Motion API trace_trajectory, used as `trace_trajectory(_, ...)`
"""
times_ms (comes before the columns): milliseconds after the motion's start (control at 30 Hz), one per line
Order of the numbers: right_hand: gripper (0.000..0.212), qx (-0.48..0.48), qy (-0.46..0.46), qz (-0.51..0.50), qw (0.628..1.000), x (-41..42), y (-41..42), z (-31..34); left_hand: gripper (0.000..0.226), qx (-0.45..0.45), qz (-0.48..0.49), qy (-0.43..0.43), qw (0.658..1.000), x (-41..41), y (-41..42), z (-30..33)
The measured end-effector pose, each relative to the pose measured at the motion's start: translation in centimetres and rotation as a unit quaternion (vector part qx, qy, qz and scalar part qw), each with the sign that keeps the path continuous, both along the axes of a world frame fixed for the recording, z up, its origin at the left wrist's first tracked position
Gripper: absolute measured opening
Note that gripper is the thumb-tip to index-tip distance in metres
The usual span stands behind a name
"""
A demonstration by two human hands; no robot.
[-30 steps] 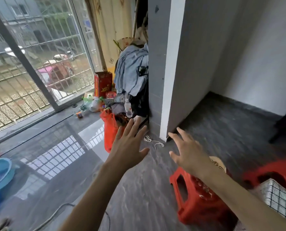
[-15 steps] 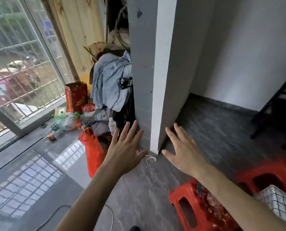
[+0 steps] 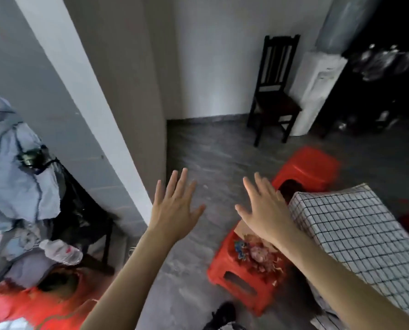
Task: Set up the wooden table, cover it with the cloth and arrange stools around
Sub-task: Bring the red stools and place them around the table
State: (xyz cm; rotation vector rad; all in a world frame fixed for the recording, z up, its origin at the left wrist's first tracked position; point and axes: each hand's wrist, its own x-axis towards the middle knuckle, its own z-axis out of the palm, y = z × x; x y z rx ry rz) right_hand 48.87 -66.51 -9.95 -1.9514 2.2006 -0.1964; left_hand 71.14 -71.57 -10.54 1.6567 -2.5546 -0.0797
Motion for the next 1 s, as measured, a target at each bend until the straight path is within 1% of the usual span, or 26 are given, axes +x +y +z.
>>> trace_trajectory(133, 0.078, -0.027, 0.022, -0.102, 0.994, -6.4, -1.2, 0.0, 0.072, 0.004, -0.039, -0.001, 0.999, -5.4, -5.5, -0.5)
trace_trajectory(267, 0.078, -0.045, 0.017, -0.2, 0.979, -11.8, -2.0, -0.2, 0.067, 0.01, -0.086, 0.025, 0.996, -10.5, -9.2, -0.7)
trace_trajectory(400, 0.077, -0.026, -0.015, -0.253, 0.967, -14.8, -3.1, -1.7, 0.071, 0.033, -0.123, 0.022, 0.992, -14.8, -12.4, -2.4)
trace_trajectory(500, 0.078, -0.016, -0.03, -0.296, 0.955, -15.6, -2.2, -3.1, 0.08, 0.043, -0.178, 0.0, 0.983, -17.4, -13.5, -4.0)
trace_trajectory(567, 0.079, 0.001, -0.04, -0.321, 0.946, -16.2, -1.7, -4.1, 0.082, 0.047, -0.215, -0.014, 0.975, -19.3, -14.4, -5.0)
trace_trajectory(667, 0.08, 0.016, -0.054, -0.359, 0.931, -16.5, -1.0, -6.1, 0.087, 0.088, -0.274, -0.026, 0.957, -21.7, -15.7, -6.8)
trace_trajectory(733, 0.08, 0.017, -0.062, -0.385, 0.921, -15.8, -0.6, -7.9, 0.09, 0.096, -0.32, -0.039, 0.942, -22.6, -16.4, -8.7)
trace_trajectory(800, 0.082, 0.028, -0.069, -0.412, 0.908, -14.6, -0.4, -9.9, 0.088, 0.111, -0.36, -0.045, 0.925, -23.4, -17.3, -10.9)
trace_trajectory(900, 0.083, 0.057, -0.084, -0.451, 0.887, -12.9, -0.4, -13.4, 0.085, 0.149, -0.407, -0.077, 0.898, -24.1, -19.0, -15.5)
trace_trajectory(1000, 0.085, 0.101, -0.128, -0.48, 0.862, -11.2, -0.2, -17.3, 0.08, 0.186, -0.438, -0.118, 0.872, -24.1, -19.7, -20.1)
